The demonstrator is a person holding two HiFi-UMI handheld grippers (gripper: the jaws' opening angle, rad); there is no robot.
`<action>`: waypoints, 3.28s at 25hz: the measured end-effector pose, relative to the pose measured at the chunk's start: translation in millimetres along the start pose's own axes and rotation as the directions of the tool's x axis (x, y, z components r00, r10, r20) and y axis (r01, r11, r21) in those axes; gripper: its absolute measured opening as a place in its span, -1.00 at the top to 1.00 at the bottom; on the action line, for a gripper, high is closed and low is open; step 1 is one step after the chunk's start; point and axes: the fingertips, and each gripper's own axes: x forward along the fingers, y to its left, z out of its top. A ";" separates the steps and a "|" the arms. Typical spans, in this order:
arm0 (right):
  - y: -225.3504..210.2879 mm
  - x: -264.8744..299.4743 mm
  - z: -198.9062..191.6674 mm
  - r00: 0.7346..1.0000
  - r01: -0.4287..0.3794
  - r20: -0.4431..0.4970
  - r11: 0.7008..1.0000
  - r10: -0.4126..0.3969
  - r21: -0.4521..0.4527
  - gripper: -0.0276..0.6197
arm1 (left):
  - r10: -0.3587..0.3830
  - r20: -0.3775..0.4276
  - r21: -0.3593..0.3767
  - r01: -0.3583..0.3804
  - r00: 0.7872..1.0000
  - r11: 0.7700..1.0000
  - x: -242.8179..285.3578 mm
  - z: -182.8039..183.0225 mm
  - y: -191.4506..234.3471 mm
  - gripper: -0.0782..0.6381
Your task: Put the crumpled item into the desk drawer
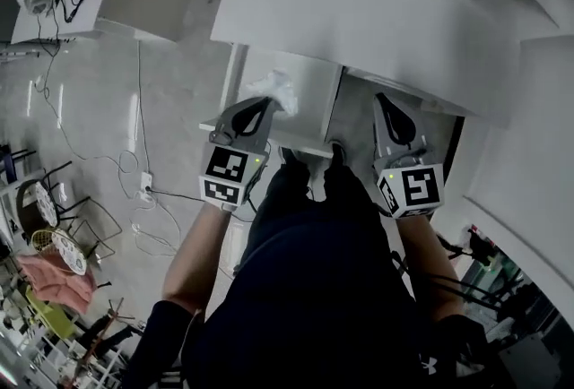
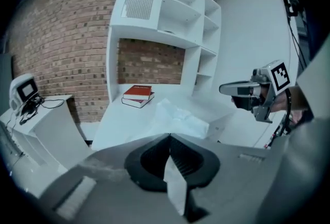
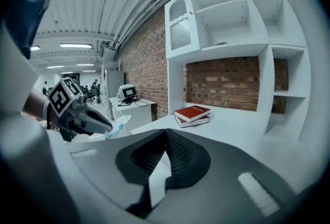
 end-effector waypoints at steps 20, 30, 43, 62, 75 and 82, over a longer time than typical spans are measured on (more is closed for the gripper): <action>-41.4 -18.1 -81.4 0.973 0.181 -0.174 0.968 -0.150 0.174 0.91 | -0.235 -0.467 0.126 0.327 0.853 0.936 127.7 -135.3 -27.8 0.77; -56.7 -25.7 -120.9 0.957 0.204 -0.250 0.954 -0.148 0.218 0.91 | -0.223 -0.707 0.214 0.504 0.671 0.837 164.5 -219.5 -56.8 0.77; -61.4 -26.9 -143.2 0.936 0.236 -0.319 0.939 -0.150 0.251 0.91 | -0.111 -0.781 0.281 0.503 0.615 0.817 200.5 -272.1 -34.9 0.77; -52.7 -37.6 -149.8 0.933 0.237 -0.326 0.943 -0.154 0.233 0.91 | -0.055 -0.721 0.366 0.447 0.691 0.816 217.6 -271.7 -21.6 0.42; -34.2 -32.7 -100.8 0.964 0.183 -0.221 0.972 -0.147 0.150 0.91 | -0.023 -0.424 0.406 0.213 0.905 0.889 164.8 -141.2 -7.0 0.42; -24.0 -37.3 -64.4 0.982 0.151 -0.129 0.985 -0.140 0.082 0.91 | 0.024 -0.199 0.373 0.053 0.980 0.926 102.5 -55.6 -9.6 0.42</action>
